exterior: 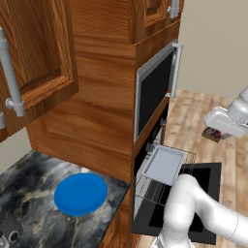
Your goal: Take the baked cake out of the oven and place it on the plate for cooling. Then close the oven door.
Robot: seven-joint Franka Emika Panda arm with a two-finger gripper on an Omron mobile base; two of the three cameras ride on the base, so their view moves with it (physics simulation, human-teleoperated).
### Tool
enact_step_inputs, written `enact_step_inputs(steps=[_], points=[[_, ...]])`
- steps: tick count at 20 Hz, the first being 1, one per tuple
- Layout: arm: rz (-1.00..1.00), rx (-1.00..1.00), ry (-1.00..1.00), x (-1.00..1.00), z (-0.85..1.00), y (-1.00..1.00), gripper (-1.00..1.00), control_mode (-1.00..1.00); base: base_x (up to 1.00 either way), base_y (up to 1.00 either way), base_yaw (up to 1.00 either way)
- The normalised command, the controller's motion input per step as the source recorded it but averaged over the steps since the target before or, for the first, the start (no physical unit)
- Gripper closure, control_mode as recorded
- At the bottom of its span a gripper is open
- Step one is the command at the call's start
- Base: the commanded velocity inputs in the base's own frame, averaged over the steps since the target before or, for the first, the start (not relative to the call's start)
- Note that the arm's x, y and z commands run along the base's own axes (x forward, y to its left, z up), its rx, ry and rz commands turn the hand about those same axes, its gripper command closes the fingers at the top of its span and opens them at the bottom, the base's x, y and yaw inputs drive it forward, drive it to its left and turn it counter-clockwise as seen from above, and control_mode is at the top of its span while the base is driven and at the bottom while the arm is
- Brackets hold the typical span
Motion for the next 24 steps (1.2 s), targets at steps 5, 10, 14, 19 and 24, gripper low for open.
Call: enact_step_inputs(steps=[5, 10, 14, 19, 24], points=[[0.00, 0.00, -0.05, -0.38, 0.22, 0.27, 1.00, -1.00, 0.00, 0.00, 0.00], [0.00, -0.06, -0.16, -0.33, 0.01, 0.43, 1.00, -1.00, 0.00, 0.00, 0.00], [0.00, -0.11, -0.21, -0.27, -0.02, 0.44, 1.00, -1.00, 0.00, 0.00, 0.00], [0.00, -0.05, -0.22, -0.35, 0.00, 0.40, 1.00, -1.00, 0.00, 0.00, 0.00], [0.00, 0.00, -0.14, -0.45, 0.00, 0.30, 1.00, -1.00, 0.00, 0.00, 0.00]])
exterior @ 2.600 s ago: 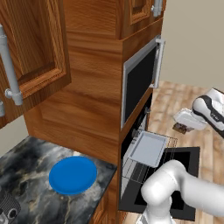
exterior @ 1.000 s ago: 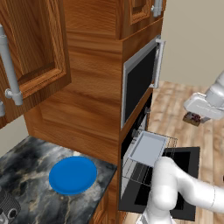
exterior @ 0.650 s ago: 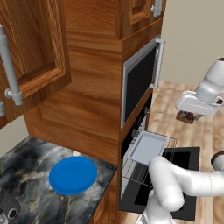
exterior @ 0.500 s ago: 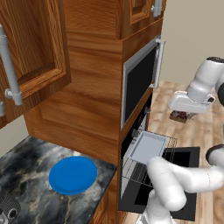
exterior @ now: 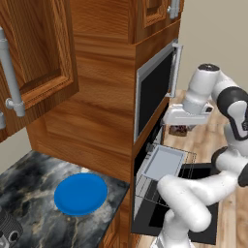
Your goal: Take the baked cake out of the oven and place it on the plate for cooling. Then close the oven door.
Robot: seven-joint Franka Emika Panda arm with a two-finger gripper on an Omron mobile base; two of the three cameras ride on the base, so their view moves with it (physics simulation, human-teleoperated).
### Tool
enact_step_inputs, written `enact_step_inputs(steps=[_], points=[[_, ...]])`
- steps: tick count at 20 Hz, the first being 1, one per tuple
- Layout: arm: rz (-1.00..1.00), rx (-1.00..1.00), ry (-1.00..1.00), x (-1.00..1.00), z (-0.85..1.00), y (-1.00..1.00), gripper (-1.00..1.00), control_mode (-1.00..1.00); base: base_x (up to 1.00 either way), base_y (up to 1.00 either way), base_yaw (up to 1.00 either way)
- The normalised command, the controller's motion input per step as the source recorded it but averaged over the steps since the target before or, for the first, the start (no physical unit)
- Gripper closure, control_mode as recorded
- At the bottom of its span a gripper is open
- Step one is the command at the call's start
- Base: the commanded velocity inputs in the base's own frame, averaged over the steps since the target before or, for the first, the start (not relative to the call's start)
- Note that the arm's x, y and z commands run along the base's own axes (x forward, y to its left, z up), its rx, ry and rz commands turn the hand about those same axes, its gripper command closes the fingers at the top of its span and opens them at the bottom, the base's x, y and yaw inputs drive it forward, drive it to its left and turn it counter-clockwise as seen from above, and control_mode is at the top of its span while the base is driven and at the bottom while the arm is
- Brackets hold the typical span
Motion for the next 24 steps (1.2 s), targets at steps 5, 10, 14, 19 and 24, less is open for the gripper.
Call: enact_step_inputs(steps=[5, 10, 14, 19, 24], points=[[-0.02, 0.00, -0.11, -0.53, 0.00, 0.26, 1.00, -1.00, 0.00, 0.00, 0.00], [-0.01, 0.00, -0.12, -0.56, 0.02, 0.24, 1.00, -1.00, 0.00, 0.00, 0.00], [-0.01, 0.00, -0.15, -0.59, 0.02, 0.24, 1.00, -1.00, 0.00, 0.00, 0.00], [-0.03, 0.00, -0.15, -0.60, 0.05, 0.22, 1.00, -1.00, 0.00, 0.00, 0.00], [-0.06, 0.00, -0.14, -0.53, 0.05, 0.22, 1.00, -1.00, 0.00, 0.00, 0.00]])
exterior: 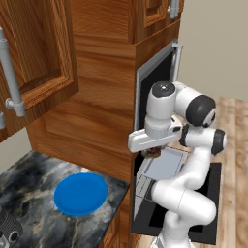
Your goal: Take the baked cake out of the oven and place it on the plate for cooling. Then close the oven door.
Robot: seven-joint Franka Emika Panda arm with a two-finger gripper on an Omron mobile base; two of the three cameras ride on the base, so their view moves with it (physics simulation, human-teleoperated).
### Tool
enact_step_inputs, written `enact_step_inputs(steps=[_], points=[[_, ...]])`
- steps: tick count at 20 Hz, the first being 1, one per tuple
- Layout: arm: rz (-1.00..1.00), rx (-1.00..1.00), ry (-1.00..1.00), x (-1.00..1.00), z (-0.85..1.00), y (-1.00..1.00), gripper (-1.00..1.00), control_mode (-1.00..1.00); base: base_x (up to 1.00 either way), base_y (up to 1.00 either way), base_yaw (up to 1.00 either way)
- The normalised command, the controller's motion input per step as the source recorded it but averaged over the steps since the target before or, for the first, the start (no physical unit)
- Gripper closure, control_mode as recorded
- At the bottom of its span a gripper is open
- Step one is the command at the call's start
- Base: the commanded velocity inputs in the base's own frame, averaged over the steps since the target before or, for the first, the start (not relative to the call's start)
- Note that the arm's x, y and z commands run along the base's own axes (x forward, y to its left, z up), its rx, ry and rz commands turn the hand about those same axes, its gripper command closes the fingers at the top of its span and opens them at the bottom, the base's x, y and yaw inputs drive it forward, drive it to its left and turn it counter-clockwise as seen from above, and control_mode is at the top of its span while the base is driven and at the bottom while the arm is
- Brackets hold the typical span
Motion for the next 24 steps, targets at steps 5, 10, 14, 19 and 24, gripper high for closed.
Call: enact_step_inputs(steps=[5, 10, 14, 19, 24], points=[[-0.13, 0.02, -0.11, -0.49, 0.05, 0.21, 1.00, -1.00, 0.00, 0.00, 0.00], [-0.17, 0.03, -0.10, -0.45, 0.04, 0.19, 1.00, -1.00, 0.00, 0.00, 0.00], [-0.21, 0.03, -0.14, -0.32, 0.07, 0.20, 1.00, -1.00, 0.00, 0.00, 0.00], [-0.23, 0.04, -0.12, -0.29, 0.02, 0.24, 1.00, -1.00, 0.00, 0.00, 0.00], [-0.23, 0.07, -0.11, -0.27, 0.00, 0.25, 1.00, -1.00, 0.00, 0.00, 0.00]])
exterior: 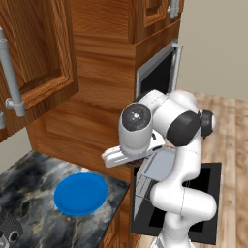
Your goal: Take the baked cake out of the oven and place it on the plate for cooling. Then close the oven door.
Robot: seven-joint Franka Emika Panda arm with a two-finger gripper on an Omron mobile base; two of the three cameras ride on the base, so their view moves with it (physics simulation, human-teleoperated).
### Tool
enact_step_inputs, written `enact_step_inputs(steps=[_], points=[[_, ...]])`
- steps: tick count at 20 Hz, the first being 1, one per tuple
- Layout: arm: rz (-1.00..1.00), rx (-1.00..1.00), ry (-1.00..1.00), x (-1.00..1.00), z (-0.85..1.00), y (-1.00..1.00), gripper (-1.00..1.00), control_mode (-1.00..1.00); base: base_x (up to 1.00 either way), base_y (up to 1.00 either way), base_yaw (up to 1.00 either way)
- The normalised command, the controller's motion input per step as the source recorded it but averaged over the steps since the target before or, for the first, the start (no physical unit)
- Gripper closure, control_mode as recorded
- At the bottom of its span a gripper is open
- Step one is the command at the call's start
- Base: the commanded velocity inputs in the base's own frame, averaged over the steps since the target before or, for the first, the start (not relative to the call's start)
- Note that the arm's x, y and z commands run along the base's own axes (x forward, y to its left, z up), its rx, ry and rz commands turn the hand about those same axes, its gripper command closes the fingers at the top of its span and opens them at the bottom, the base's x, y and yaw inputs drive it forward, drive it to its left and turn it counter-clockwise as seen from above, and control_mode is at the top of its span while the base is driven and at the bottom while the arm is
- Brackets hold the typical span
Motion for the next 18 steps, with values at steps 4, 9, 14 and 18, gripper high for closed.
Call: enact_step_inputs(steps=[4, 9, 14, 18], points=[[-0.23, 0.10, -0.02, -0.15, -0.01, 0.22, 1.00, -1.00, 0.00, 0.00, 0.00], [-0.21, 0.14, 0.00, -0.06, -0.07, 0.18, 1.00, -1.00, 0.00, 0.00, 0.00], [-0.19, 0.14, 0.00, -0.14, -0.13, 0.09, 1.00, -1.00, 0.00, 0.00, 0.00], [-0.20, 0.14, 0.00, -0.20, -0.18, 0.01, 1.00, -1.00, 0.00, 0.00, 0.00]])
